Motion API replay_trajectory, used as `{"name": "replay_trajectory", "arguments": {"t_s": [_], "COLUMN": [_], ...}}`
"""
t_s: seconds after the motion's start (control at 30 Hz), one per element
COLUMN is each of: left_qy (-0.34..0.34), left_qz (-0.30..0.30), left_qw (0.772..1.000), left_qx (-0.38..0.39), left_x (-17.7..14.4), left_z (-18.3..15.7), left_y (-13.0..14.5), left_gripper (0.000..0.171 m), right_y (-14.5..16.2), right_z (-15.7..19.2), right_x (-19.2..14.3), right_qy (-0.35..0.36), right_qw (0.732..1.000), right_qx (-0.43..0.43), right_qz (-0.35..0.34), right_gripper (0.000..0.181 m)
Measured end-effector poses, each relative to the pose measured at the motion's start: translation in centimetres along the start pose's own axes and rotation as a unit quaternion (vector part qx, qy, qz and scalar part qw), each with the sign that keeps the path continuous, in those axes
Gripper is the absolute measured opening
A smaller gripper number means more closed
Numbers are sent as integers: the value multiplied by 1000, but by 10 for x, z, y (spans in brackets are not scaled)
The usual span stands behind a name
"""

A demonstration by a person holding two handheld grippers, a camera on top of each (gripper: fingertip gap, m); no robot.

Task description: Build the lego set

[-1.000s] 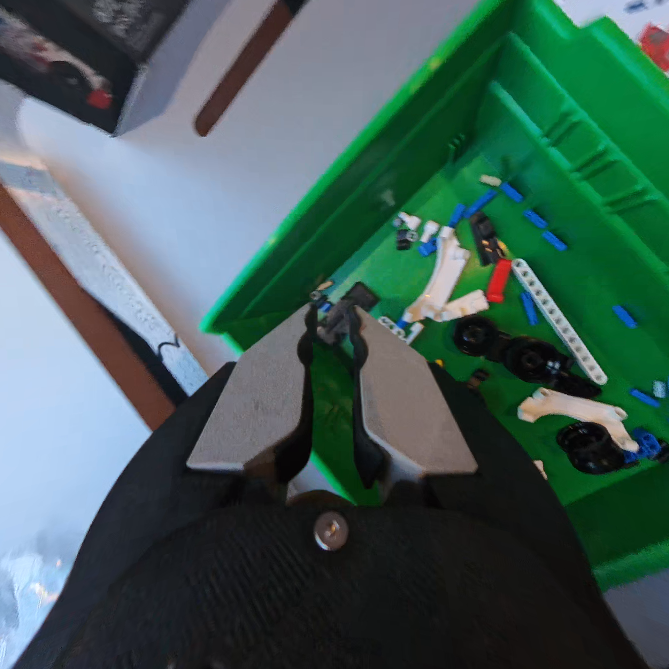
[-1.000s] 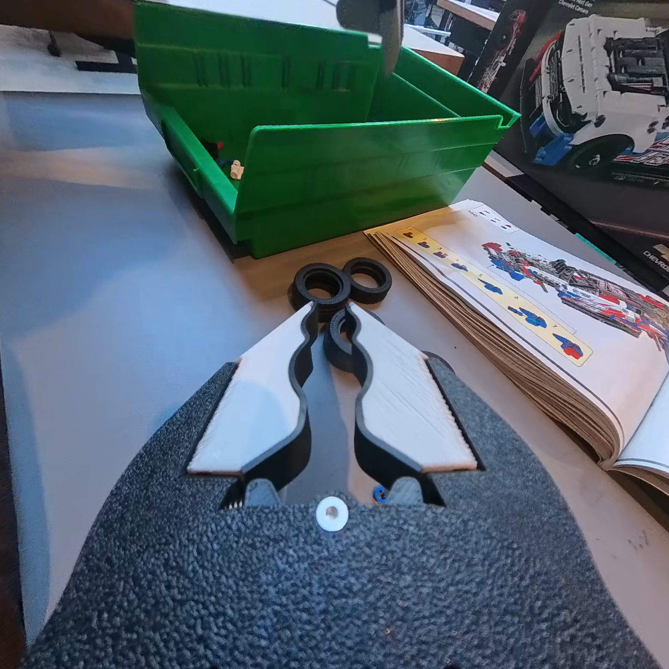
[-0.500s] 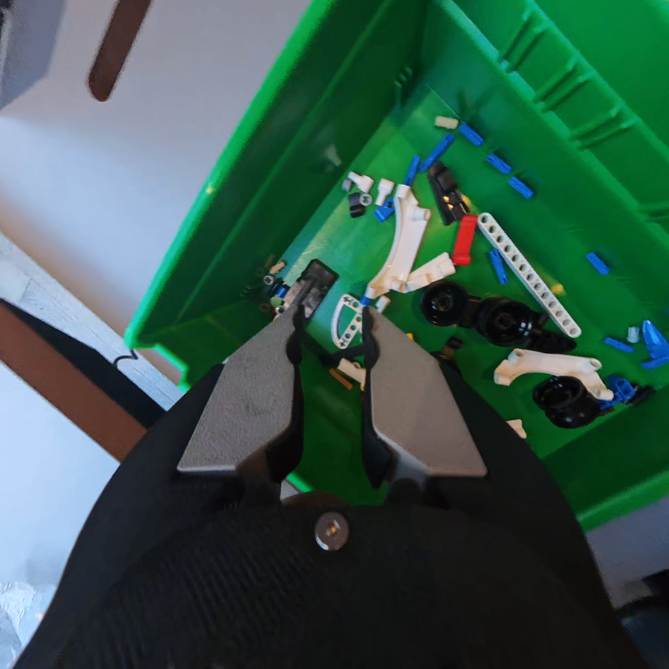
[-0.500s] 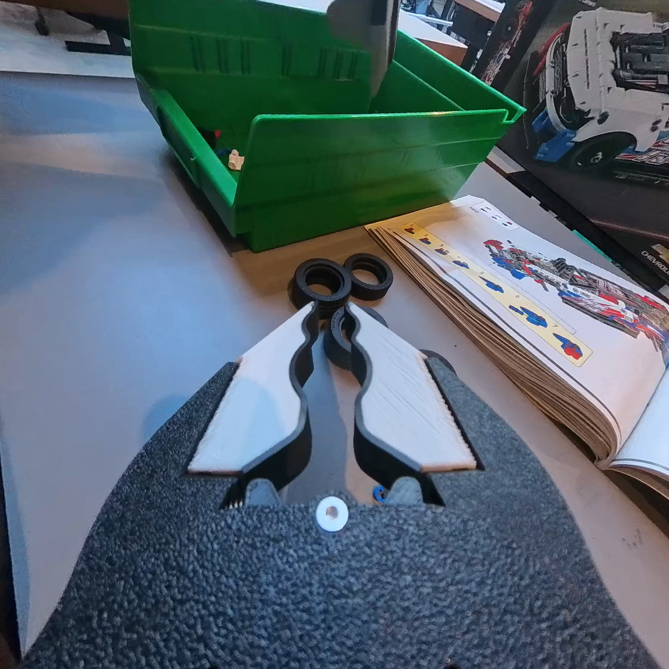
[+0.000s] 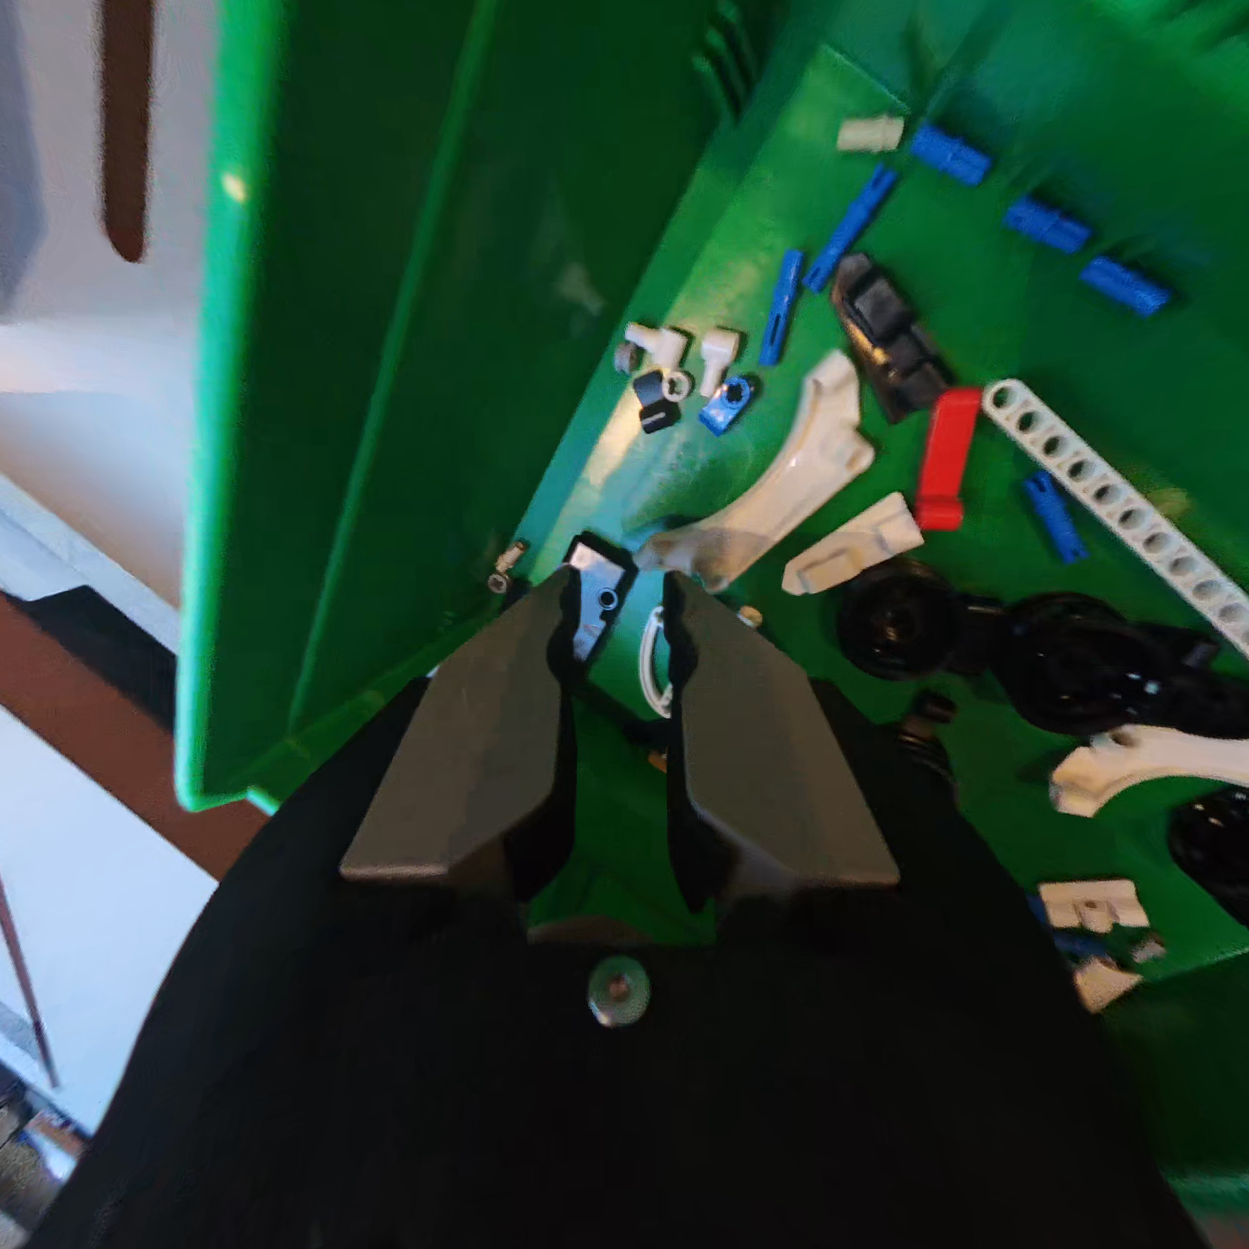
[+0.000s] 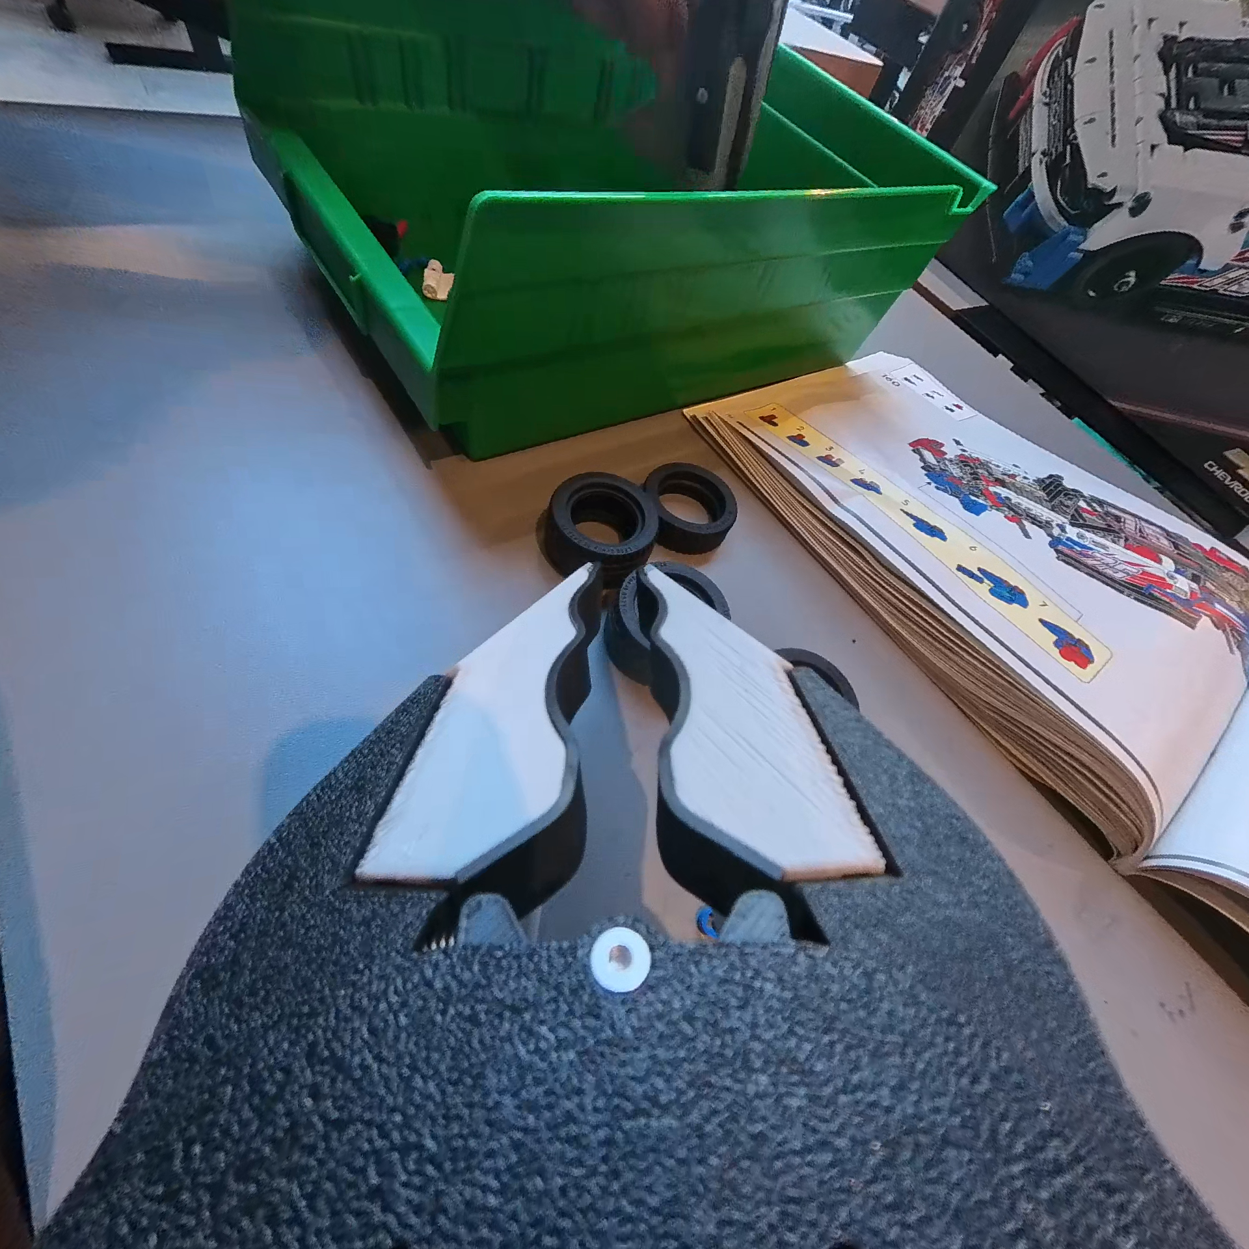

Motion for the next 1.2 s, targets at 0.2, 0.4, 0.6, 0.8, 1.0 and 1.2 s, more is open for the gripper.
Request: {"name": "replay_trajectory", "arguments": {"t_s": [0.2, 0.4, 0.6, 0.8, 1.0, 1.2], "left_qy": [69, 174, 209, 194, 111, 76], "left_qz": [-63, -38, -2, 9, -2, -23], "left_qw": [996, 982, 972, 968, 991, 997], "left_qx": [-5, 67, 108, 157, 77, 20], "left_x": [-47, -64, -45, -28, -30, -55], "left_z": [-15, -67, -104, -110, -69, -45], "left_y": [25, 59, 53, 38, 29, 50], "left_gripper": [31, 30, 34, 9, 22, 22], "right_y": [0, 0, 0, 0, -1, -1], "right_z": [-2, -10, -14, -13, -14, -13], "right_x": [1, -1, -3, -3, -4, -4], "right_qy": [-3, -6, -7, -6, -5, -8], "right_qw": [1000, 999, 998, 998, 998, 998], "right_qx": [12, 43, 60, 55, 58, 55], "right_qz": [1, -10, -22, -19, -26, -28], "right_gripper": [9, 9, 8, 8, 8, 8]}}
Point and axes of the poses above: each gripper's, where its closed fingertips meet, x out along the fingers, y out of its underside, z = x × y across the jaws, the point moved 9 cm from there along -x, back along the fingers, and after that the axes turned 1 degree about -x, right-handed, at the moved point
